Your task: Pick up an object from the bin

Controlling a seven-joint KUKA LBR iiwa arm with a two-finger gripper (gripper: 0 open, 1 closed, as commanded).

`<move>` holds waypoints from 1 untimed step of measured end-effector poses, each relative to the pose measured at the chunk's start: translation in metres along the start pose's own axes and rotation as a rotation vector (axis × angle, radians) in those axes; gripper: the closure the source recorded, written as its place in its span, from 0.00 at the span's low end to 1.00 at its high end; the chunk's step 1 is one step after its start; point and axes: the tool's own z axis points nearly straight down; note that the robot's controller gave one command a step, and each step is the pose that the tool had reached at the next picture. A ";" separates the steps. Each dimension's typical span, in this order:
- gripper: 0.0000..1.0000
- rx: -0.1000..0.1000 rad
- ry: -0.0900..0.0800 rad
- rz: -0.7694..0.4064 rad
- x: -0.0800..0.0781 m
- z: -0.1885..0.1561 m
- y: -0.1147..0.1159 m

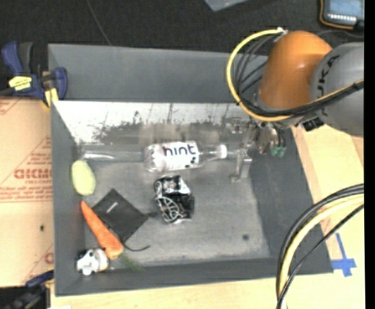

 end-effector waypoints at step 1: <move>0.00 0.001 -0.008 -0.001 -0.002 -0.005 0.000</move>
Offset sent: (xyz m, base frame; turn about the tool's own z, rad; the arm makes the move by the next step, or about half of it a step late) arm -0.0009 0.0781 -0.0678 0.1262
